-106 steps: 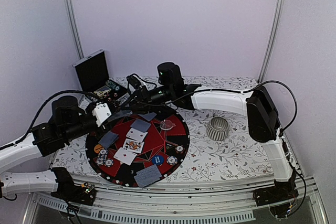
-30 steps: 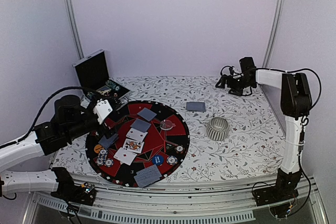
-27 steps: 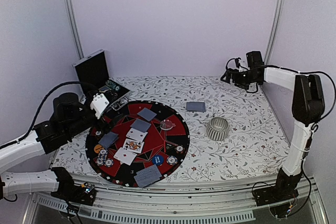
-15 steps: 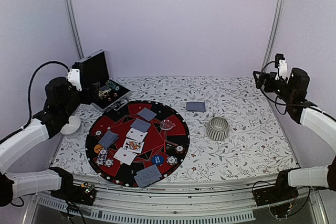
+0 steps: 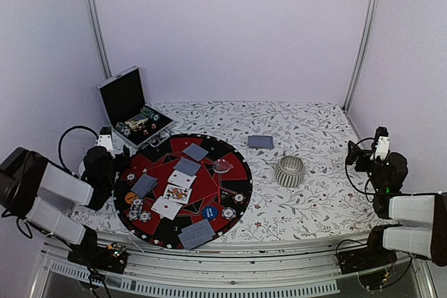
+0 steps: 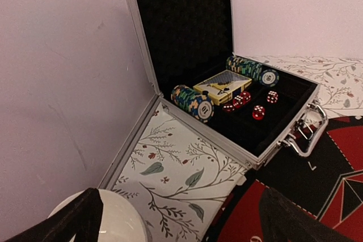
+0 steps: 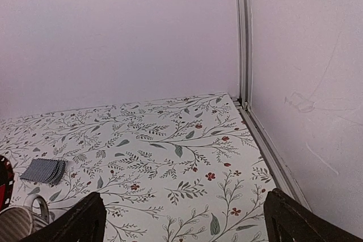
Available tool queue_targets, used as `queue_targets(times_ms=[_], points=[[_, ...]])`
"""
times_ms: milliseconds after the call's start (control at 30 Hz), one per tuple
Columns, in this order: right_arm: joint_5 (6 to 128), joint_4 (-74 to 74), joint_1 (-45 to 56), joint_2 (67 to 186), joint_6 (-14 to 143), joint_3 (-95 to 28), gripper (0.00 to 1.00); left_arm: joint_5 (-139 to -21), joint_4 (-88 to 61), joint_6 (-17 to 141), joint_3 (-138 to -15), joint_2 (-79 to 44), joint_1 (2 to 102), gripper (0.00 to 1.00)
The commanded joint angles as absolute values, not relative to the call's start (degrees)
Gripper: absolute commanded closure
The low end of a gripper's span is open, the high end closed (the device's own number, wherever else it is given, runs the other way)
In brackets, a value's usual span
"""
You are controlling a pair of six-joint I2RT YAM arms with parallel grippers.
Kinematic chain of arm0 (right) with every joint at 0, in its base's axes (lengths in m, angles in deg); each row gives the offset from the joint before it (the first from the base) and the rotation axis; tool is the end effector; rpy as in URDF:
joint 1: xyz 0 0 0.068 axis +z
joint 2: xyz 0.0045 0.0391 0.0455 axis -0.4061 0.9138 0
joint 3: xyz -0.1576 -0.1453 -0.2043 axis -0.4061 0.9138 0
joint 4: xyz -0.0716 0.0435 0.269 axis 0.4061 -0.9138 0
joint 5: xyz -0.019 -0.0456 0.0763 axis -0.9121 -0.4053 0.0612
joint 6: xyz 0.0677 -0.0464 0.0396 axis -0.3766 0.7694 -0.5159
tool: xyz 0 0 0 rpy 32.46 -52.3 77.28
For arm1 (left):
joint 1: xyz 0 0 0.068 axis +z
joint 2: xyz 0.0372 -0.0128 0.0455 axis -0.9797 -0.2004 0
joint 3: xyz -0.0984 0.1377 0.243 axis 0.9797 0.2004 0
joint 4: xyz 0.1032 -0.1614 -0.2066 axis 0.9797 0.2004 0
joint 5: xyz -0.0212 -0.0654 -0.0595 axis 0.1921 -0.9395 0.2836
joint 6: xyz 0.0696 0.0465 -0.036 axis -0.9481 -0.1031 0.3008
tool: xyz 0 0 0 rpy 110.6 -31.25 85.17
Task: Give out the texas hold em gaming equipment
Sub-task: Reset both arms
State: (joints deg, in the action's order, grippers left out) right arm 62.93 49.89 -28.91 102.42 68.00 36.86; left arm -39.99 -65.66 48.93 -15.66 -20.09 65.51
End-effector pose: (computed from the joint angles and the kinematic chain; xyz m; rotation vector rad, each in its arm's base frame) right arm 0.2306 -0.0142 0.1751 0.0659 1.6202 0.0388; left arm 0.2637 -0.0165 0.1445 -0.1774 1.7567 0.3465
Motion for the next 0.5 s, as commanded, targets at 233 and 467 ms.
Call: queue_targets(times_ms=[233,467], points=[[66.80,84.31,-29.22,127.01,68.92,36.45,0.01,-47.65,-91.51,47.33,-15.80,-28.91,71.78,0.02],[73.18,75.76,-29.41,133.35,70.90,28.82,0.01,-53.20,-99.34,47.49,-11.48,-31.20,72.67,0.02]])
